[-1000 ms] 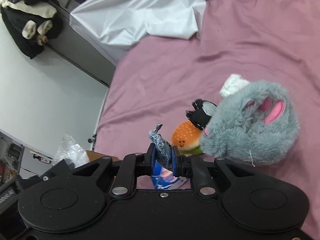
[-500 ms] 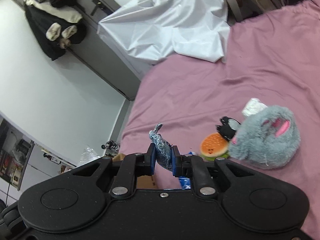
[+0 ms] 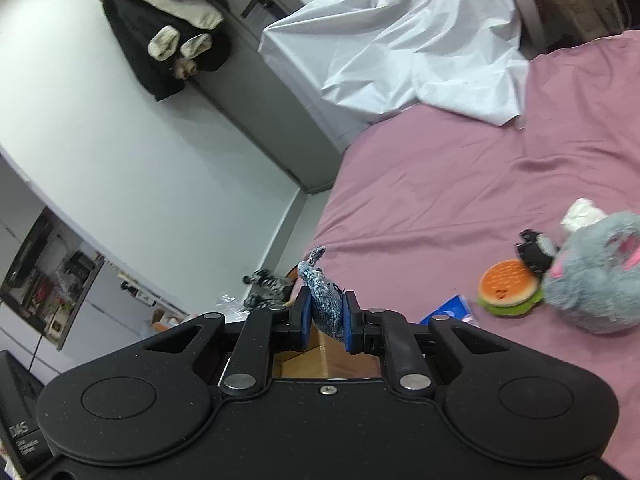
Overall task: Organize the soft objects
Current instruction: 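Carry the bead bag with the left gripper into the box while the right carries the pouch there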
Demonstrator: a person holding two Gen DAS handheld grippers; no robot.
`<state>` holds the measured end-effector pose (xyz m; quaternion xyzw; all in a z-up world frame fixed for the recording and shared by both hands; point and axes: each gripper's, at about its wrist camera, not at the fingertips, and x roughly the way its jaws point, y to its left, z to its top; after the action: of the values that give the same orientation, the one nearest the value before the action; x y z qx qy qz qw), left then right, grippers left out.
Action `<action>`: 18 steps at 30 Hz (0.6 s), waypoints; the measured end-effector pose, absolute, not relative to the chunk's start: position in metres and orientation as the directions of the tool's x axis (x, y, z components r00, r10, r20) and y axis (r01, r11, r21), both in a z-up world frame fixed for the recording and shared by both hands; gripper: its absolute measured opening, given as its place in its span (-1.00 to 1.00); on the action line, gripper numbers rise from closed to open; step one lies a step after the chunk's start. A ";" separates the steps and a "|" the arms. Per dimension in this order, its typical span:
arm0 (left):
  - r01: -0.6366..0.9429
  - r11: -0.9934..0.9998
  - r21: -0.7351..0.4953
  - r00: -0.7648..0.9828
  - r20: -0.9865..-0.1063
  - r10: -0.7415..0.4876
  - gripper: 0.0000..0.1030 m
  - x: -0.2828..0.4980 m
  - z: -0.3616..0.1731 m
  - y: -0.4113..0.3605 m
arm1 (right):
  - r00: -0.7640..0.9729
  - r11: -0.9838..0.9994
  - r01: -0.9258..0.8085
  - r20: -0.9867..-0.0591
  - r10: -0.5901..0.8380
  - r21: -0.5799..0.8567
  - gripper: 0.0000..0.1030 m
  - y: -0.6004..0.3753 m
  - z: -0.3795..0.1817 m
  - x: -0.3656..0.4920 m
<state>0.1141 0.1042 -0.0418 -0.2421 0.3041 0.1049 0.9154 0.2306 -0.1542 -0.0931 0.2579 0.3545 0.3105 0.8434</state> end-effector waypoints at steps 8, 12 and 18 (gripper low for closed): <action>-0.385 0.837 -0.389 0.776 -0.627 0.066 -0.19 0.118 -0.059 0.133 | 0.510 0.641 -0.387 -0.426 0.748 0.663 -0.70 -0.130 -0.095 0.231; -0.400 0.839 -0.370 0.767 -0.636 0.085 -0.18 0.120 -0.066 0.144 | 0.487 0.625 -0.401 -0.422 0.765 0.670 -0.70 -0.117 -0.098 0.232; -0.429 0.830 -0.358 0.763 -0.635 0.121 0.10 0.119 -0.071 0.155 | 0.446 0.603 -0.420 -0.424 0.788 0.679 -0.70 -0.098 -0.102 0.231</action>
<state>0.1195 0.1552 -0.0707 -0.2493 0.3087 0.1518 0.9053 0.2307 -0.0980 -0.1024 0.2468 0.3728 0.3712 0.8138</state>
